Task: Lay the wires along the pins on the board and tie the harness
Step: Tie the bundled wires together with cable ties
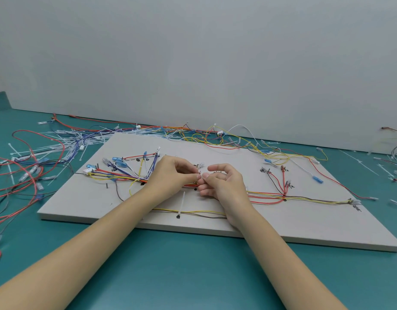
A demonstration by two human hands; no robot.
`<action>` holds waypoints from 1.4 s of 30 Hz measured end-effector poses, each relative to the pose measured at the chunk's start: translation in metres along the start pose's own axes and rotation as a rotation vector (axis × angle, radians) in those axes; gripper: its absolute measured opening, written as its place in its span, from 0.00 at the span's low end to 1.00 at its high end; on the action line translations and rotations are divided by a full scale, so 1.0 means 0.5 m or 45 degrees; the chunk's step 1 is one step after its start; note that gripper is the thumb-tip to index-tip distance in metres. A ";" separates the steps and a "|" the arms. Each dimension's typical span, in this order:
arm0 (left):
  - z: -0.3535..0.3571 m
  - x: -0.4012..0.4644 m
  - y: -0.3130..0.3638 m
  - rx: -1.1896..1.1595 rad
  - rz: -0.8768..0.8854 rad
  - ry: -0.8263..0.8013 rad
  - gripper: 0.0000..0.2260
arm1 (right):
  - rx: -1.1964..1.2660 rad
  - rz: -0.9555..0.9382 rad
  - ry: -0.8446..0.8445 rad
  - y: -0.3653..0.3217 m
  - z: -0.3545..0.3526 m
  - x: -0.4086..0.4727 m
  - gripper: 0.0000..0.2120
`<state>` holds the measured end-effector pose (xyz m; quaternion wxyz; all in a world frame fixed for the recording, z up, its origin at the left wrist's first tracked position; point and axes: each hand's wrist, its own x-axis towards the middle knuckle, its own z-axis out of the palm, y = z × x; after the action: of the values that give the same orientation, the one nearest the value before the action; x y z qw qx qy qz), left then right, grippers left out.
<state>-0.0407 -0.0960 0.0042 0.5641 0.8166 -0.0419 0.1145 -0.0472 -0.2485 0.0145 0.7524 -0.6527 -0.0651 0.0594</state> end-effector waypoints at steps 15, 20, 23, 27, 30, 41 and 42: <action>-0.005 0.000 0.015 -0.080 -0.047 -0.080 0.06 | 0.022 0.029 0.057 0.003 0.001 0.003 0.07; -0.014 0.000 0.015 -0.093 -0.087 -0.202 0.08 | 0.033 0.029 0.074 0.004 0.000 0.001 0.06; -0.016 0.002 0.017 -0.077 -0.126 -0.213 0.06 | 0.015 0.030 0.059 0.003 -0.001 0.000 0.05; -0.016 -0.002 0.025 -0.065 -0.150 -0.196 0.05 | 0.003 0.092 0.020 -0.005 -0.001 0.000 0.05; -0.011 -0.005 0.029 -0.078 -0.175 -0.127 0.04 | -0.042 0.103 0.006 -0.009 0.000 0.001 0.07; 0.010 -0.015 0.047 0.102 -0.118 0.125 0.09 | -0.243 -0.020 0.007 -0.003 -0.003 -0.001 0.07; 0.011 -0.016 0.048 0.111 -0.114 0.134 0.08 | -0.281 -0.058 0.014 -0.001 -0.002 -0.001 0.06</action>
<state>-0.0524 -0.1105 0.0225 0.5341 0.8343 0.0294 0.1336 -0.0478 -0.2496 0.0148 0.6776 -0.7302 -0.0821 0.0312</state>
